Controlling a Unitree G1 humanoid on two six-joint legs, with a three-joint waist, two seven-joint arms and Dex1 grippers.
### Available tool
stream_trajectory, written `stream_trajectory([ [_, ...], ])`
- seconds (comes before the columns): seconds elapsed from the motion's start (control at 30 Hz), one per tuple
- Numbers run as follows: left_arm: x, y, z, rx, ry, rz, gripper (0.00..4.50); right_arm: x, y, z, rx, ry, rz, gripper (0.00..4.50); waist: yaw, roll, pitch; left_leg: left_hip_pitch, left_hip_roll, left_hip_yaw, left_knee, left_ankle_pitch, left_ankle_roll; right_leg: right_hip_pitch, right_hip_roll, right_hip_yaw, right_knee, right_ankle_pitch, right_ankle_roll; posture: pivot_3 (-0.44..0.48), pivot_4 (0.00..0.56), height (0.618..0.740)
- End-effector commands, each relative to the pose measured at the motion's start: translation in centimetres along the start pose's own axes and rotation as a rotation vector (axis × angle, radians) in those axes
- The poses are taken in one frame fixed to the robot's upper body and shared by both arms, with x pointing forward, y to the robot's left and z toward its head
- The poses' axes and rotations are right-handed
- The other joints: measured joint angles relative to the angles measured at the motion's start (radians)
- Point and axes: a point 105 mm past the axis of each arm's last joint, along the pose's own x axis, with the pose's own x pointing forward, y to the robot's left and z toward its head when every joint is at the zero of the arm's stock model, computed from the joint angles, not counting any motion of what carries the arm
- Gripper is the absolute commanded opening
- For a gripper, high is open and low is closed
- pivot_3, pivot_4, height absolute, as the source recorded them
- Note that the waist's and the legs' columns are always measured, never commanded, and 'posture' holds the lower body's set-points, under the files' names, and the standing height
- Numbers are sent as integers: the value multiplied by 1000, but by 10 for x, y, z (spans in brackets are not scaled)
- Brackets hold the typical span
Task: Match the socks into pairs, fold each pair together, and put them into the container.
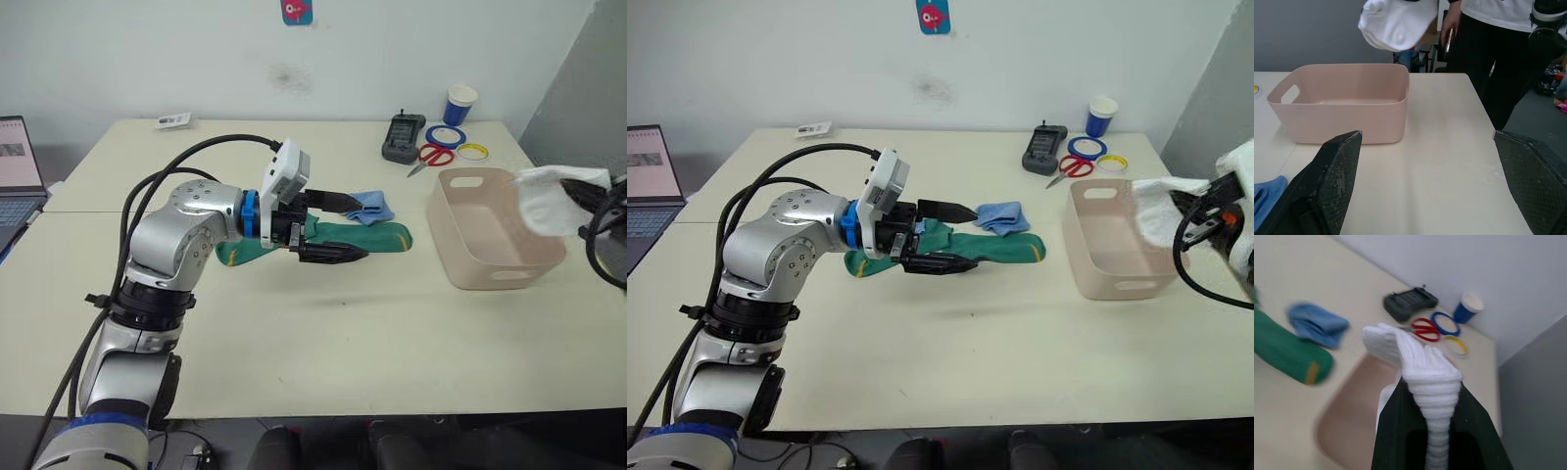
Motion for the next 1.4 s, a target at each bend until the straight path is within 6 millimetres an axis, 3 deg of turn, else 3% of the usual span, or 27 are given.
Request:
stream_trajectory([
  [0.03, 5, -3, 13, 50, -17, -21, 4457, 22, -7, -12, -311, -6, 18, 0, 0, 0, 0, 0, 0, 0, 0, 0, 0, 0, 0, 0, 0, 0, 0, 0, 150, 732],
  [0.17, 8, -7, 15, 52, -27, -25, 4457, 54, -13, -44, -555, 48, 88, 0, -1, 1, 1, 0, 1, 2, 1, 0, 0, 0, 0, 1, 0, 1, 1, 0, 150, 732],
  [0.43, 10, -14, 16, 53, -31, -25, 4457, 103, -6, -53, -627, -10, 205, 0, -1, 2, 2, 0, 1, 2, 1, 2, -4, 0, 0, 2, 2, 2, -1, 0, 150, 732],
  [0.77, 10, -16, 15, 59, -25, -14, 4457, 124, 15, -76, -643, 34, 351, 0, 5, 2, 3, 0, 2, 2, 2, 3, -5, 0, -3, 1, 4, 4, -4, 0, 150, 732],
  [1.0, 10, -14, 14, 62, -20, -8, 4500, 122, 19, -65, -576, 16, 426, 2328, 5, 2, 3, 2, 2, 1, 4, 3, -6, 0, -3, 1, 9, 4, -4, 0, 150, 732],
  [1.2, 10, -12, 11, 66, -11, -4, 4500, 102, 23, -56, -467, 83, 580, 4473, 4, 2, 3, 3, 2, 0, 5, 4, -6, 0, -3, 0, 13, 4, -4, 0, 150, 732],
  [1.4, 9, -10, 10, 71, -5, -2, 4500, 78, 22, -32, -437, 80, 637, 4473, 6, 2, 3, 2, 2, 0, 6, 4, -6, 0, -3, 0, 13, 4, -4, 0, 150, 732],
])
